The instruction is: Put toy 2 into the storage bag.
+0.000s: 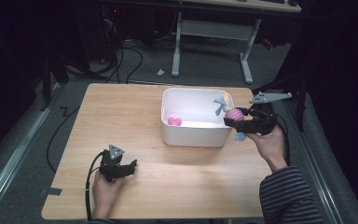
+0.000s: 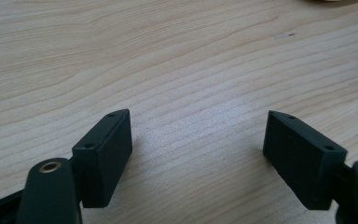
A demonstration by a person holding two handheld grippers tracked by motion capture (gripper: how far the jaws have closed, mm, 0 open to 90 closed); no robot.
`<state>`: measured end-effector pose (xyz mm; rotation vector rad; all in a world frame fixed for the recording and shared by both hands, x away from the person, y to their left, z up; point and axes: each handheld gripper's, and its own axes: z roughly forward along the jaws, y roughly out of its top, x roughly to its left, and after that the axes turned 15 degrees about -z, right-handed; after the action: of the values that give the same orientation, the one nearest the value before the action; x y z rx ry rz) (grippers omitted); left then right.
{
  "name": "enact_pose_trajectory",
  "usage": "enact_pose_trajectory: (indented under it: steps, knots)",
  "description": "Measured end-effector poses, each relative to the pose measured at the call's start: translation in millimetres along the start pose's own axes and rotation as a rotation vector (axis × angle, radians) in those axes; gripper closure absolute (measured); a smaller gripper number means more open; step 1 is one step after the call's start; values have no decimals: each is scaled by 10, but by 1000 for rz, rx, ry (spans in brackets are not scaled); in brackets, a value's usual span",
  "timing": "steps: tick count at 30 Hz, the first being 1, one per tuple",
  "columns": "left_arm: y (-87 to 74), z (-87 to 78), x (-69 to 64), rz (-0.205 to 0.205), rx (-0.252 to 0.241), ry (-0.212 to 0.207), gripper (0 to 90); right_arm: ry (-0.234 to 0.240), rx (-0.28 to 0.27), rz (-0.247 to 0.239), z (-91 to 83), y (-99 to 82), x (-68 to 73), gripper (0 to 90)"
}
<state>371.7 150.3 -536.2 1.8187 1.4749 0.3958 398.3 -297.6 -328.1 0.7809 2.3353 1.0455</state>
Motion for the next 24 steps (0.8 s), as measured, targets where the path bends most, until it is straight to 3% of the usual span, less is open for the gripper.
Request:
enact_pose_trajectory:
  steps: [10, 12, 16, 24]
  knots:
    - [0, 0, 1, -1, 0, -1, 240, -30, 39, -30, 208, 134, -86, 339]
    - [0, -1, 2, -1, 0, -1, 240, -25, 44, -29, 248, 149, -93, 339]
    - [-1, -1, -4, 3, 1, 3, 238, 26, 29, -18, 340, 174, -100, 341]
    - [-2, -1, -3, 3, 1, 2, 237, 1, 76, -46, 517, 239, -98, 339]
